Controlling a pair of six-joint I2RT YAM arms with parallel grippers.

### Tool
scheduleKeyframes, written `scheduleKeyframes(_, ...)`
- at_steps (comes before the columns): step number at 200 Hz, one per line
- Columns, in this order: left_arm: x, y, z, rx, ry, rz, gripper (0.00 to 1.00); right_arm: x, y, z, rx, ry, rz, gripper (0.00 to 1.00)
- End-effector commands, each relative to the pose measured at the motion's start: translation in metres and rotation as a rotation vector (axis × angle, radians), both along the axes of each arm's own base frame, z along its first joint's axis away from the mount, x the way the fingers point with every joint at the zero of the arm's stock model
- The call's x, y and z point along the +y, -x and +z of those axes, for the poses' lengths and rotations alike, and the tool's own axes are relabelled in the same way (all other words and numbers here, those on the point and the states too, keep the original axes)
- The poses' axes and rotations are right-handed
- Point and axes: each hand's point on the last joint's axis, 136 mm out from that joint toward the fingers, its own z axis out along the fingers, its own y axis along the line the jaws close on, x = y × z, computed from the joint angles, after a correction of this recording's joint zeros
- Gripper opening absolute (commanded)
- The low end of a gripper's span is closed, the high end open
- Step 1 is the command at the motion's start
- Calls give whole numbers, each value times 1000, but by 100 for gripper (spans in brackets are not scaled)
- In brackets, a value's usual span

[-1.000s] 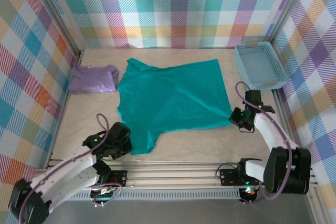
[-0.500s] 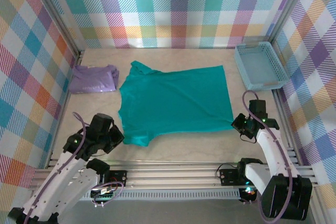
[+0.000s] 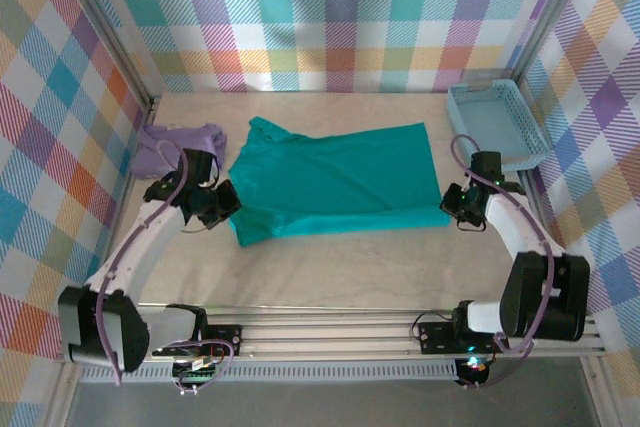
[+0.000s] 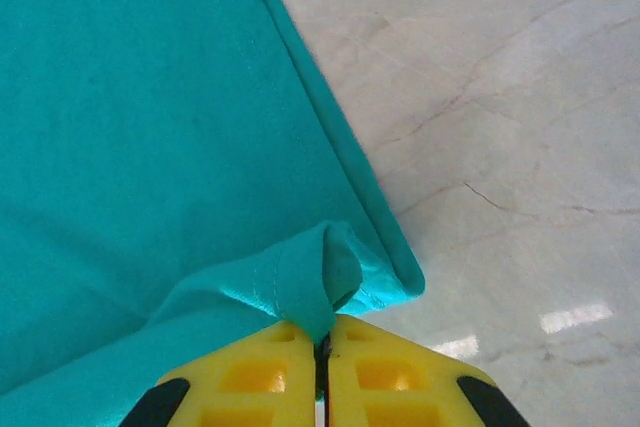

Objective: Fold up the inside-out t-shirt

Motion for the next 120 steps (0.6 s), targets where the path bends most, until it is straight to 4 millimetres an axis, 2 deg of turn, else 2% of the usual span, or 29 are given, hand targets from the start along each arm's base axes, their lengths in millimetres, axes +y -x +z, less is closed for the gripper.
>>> scheduleKeyframes(1, 2, -29, 13, -81, -23, -42, 0, 2, -24, 5, -42, -7, 44, 11)
scheduleKeyframes(27, 7, -44, 8, -74, -47, -28, 0, 4, -35, -1, -29, -18, 60, 11)
scheduleKeyframes(81, 14, -62, -16, -29, -71, -6, 0, 11, -59, -17, -1, -32, 88, 13)
scheduleKeyframes(104, 16, -78, -26, -22, -70, 17, 0, 12, -72, -25, 13, -29, 96, 14)
scheduleKeyframes(120, 18, -95, -39, -9, -65, 42, 0, 12, -83, -31, 20, -26, 98, 19)
